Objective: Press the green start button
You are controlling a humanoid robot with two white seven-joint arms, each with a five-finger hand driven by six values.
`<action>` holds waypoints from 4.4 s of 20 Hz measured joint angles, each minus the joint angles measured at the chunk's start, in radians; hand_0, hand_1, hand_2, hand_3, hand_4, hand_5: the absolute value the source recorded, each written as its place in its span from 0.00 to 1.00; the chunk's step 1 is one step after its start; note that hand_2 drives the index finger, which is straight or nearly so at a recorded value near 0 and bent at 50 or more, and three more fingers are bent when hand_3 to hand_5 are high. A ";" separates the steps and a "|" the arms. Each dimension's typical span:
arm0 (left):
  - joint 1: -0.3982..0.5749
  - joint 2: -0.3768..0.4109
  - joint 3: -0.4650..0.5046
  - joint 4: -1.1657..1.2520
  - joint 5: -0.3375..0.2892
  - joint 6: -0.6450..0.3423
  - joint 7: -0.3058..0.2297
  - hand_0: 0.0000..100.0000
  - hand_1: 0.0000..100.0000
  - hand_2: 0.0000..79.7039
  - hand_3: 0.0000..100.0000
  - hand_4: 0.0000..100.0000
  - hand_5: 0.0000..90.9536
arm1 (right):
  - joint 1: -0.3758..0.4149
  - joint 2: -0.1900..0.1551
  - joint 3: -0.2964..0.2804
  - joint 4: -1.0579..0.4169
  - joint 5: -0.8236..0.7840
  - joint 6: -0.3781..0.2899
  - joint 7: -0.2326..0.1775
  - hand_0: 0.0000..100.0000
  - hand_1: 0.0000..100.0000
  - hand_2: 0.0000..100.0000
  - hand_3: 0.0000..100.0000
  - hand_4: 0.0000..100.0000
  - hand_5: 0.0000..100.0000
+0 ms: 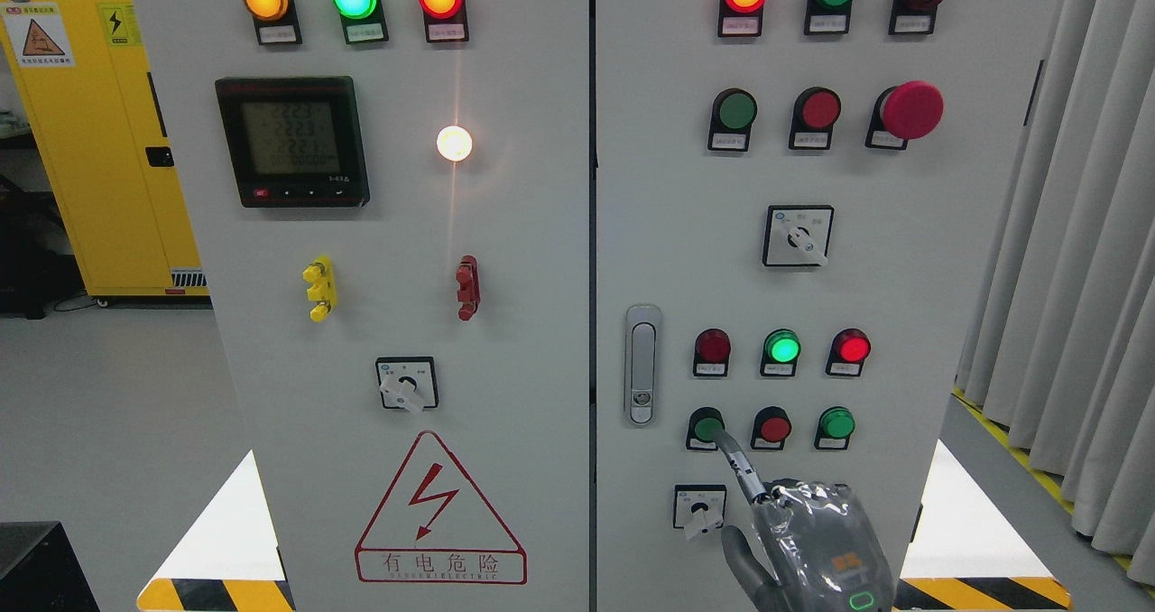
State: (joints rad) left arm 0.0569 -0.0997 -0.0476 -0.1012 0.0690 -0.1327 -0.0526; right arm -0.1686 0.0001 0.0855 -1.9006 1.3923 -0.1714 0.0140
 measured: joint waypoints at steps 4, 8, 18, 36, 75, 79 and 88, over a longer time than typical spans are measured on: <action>0.000 0.000 0.000 0.000 0.000 0.000 0.000 0.12 0.56 0.00 0.00 0.00 0.00 | -0.007 0.000 0.008 0.019 -0.003 0.003 0.001 0.55 0.85 0.00 0.94 0.94 0.96; 0.000 0.000 0.000 0.000 0.000 0.000 0.000 0.12 0.56 0.00 0.00 0.00 0.00 | -0.020 0.000 0.011 0.038 -0.008 0.004 0.003 0.55 0.84 0.00 0.94 0.94 0.96; 0.000 0.000 0.000 0.000 0.000 0.000 0.000 0.12 0.56 0.00 0.00 0.00 0.00 | -0.039 0.000 0.015 0.071 -0.017 0.005 -0.001 0.55 0.84 0.00 0.94 0.94 0.96; 0.000 0.000 0.000 0.000 0.000 0.000 0.000 0.12 0.56 0.00 0.00 0.00 0.00 | -0.060 0.000 0.017 0.116 -0.106 0.039 0.029 0.59 0.83 0.00 0.93 0.94 0.96; 0.000 0.000 0.000 0.000 0.000 0.000 0.000 0.12 0.56 0.00 0.00 0.00 0.00 | -0.005 0.000 0.067 -0.015 -0.606 0.028 -0.106 0.52 0.72 0.03 0.28 0.32 0.30; 0.000 0.000 0.000 0.000 0.000 0.000 0.000 0.12 0.56 0.00 0.00 0.00 0.00 | 0.025 0.000 0.074 -0.032 -0.872 0.027 -0.061 0.53 0.66 0.00 0.13 0.18 0.18; 0.000 0.000 0.000 0.000 0.000 0.000 0.000 0.12 0.56 0.00 0.00 0.00 0.00 | 0.122 0.000 0.085 -0.061 -1.226 0.016 -0.025 0.39 0.53 0.00 0.02 0.08 0.07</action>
State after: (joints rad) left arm 0.0567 -0.0997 -0.0476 -0.1012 0.0690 -0.1327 -0.0526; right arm -0.0467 0.0000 0.1707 -1.9614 0.1658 -0.1551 -0.0110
